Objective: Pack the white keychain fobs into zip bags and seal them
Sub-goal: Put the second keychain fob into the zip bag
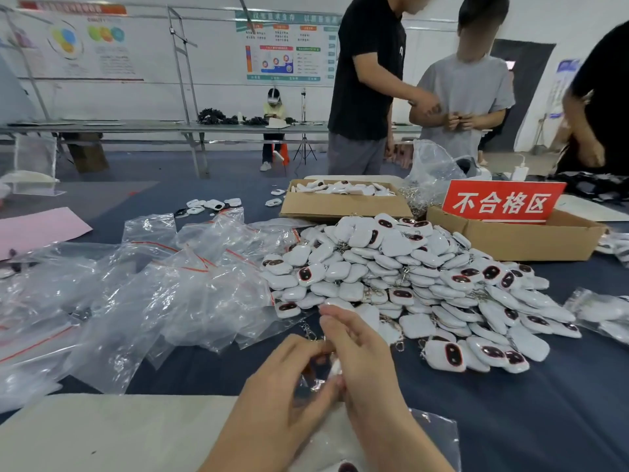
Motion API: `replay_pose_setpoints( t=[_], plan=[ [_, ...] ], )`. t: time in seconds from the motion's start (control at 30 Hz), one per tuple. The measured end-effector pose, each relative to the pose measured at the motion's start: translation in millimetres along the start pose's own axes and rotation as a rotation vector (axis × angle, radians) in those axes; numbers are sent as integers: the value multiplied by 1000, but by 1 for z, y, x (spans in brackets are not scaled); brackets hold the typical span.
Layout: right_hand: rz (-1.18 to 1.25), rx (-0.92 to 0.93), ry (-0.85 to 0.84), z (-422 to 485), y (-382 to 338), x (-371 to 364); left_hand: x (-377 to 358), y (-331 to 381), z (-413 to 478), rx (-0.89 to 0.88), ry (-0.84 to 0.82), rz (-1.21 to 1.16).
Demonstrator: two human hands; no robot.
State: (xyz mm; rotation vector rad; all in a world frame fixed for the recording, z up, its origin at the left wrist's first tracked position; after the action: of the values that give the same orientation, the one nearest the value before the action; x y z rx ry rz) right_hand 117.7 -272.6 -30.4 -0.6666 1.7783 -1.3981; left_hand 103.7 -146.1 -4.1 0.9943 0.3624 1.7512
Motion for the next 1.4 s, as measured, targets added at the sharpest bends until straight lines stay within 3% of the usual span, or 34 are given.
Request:
replay_pose_setpoints(
  t=[0.07, 0.23, 0.53, 0.93, 1.4],
  plan=[
    [18, -17, 17, 1, 5, 1, -3, -2, 0, 34, 13, -39],
    [57, -133, -115, 4, 17, 7, -1, -29, 3, 344, 79, -252],
    [-127, -13, -314, 3, 26, -2, 3, -47, 4, 518, 167, -327],
    [-148, 63, -353, 7, 27, -1, 1, -48, 5, 523, 140, -383],
    [-81, 53, -280, 10, 23, 1, -1, -40, 5, 456, 127, -366]
  ],
)
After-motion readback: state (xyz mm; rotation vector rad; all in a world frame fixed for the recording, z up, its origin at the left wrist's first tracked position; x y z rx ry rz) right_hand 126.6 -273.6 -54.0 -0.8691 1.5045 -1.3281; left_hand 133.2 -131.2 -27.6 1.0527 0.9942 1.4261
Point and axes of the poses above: each hand's wrist, its own z-axis towards the middle knuckle, its own x-axis out of the back of the hand, y = z × x, the point moved 9 cm from there along z, towards the middle knuckle, and after that the axes turned 14 degrees about y, right-handed, at the moved point
